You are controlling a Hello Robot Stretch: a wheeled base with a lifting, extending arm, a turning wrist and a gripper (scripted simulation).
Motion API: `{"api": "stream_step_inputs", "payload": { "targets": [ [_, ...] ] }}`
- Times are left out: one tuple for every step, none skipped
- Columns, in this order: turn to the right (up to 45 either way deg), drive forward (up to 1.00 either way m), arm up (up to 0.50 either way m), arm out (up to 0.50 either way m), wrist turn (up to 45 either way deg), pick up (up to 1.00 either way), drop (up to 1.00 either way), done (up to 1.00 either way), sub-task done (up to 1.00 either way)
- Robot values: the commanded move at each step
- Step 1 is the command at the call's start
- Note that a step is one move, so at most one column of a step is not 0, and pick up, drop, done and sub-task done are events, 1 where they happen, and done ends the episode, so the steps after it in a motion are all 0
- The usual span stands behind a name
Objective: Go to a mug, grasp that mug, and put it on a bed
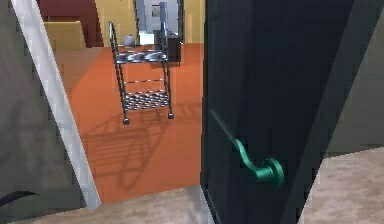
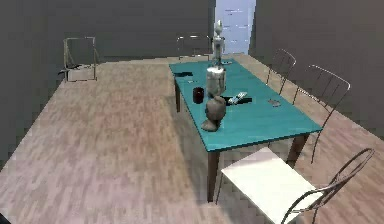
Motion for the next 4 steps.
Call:
{"api": "stream_step_inputs", "payload": {
  "targets": [
    [3.0,0.00,0.00,0.00,0.0,0.00,0.00,0.00,0.00],
    [45.0,0.00,0.00,0.00,0.0,0.00,0.00,0.00,0.00],
    [30.0,0.00,0.00,0.00,0.0,0.00,0.00,0.00,0.00],
    [0.0,0.95,0.00,0.00,0.0,0.00,0.00,0.00,0.00]
  ]
}}
